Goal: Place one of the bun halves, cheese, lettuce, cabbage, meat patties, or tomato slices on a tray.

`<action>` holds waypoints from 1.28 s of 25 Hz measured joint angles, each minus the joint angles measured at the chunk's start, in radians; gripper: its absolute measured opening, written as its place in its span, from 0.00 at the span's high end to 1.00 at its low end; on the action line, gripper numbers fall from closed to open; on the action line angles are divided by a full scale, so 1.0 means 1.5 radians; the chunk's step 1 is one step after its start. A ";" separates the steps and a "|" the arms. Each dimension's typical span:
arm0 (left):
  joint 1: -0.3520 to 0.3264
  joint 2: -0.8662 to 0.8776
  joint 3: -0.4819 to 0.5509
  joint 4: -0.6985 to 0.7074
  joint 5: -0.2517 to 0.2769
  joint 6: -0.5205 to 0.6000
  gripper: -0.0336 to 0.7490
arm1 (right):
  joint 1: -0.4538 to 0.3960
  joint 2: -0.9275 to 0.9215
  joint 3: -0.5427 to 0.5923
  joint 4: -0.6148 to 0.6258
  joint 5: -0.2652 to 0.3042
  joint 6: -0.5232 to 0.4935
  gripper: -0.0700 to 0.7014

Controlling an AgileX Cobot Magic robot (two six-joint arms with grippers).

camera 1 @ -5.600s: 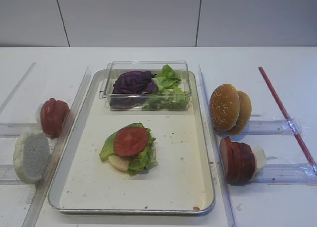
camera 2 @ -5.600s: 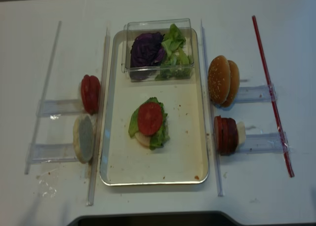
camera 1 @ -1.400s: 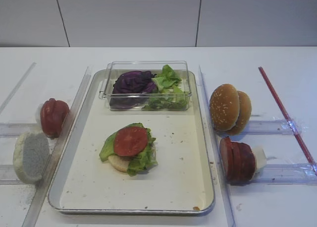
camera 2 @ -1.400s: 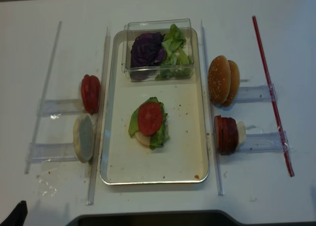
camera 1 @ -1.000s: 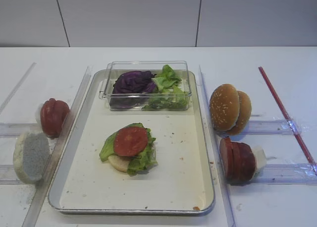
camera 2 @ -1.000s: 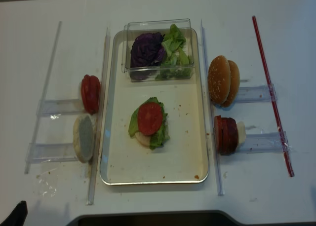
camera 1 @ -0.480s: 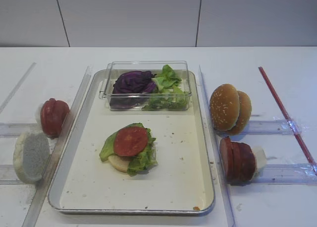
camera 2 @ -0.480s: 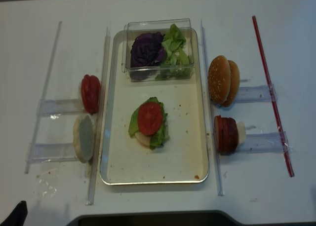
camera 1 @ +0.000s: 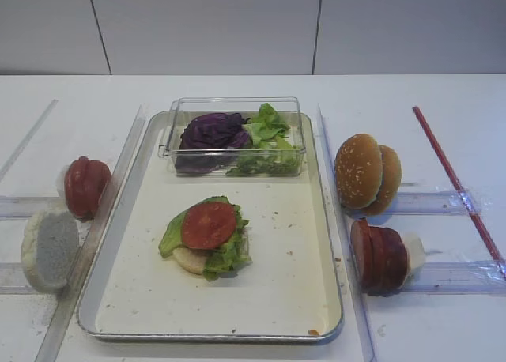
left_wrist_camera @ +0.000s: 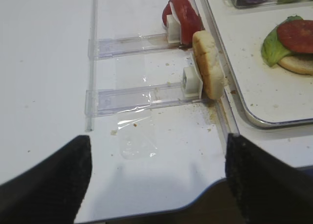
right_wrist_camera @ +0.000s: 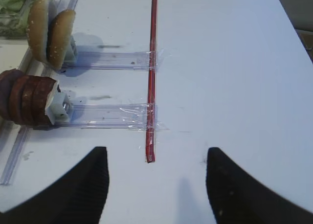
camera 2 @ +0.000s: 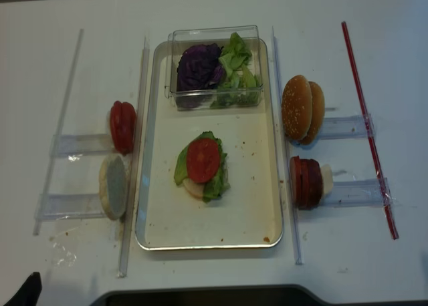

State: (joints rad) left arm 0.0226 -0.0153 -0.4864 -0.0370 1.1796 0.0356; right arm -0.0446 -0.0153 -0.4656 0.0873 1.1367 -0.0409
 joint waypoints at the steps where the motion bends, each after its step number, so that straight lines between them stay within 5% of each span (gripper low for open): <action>1: 0.000 0.000 0.000 0.000 0.000 0.000 0.29 | 0.000 0.000 0.000 0.000 0.000 0.000 0.32; 32: 0.000 0.000 0.000 0.000 0.000 0.000 0.31 | 0.000 0.000 0.000 0.000 0.000 0.000 0.32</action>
State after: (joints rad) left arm 0.0226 -0.0153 -0.4864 -0.0370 1.1796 0.0356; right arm -0.0446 -0.0153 -0.4656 0.0873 1.1367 -0.0409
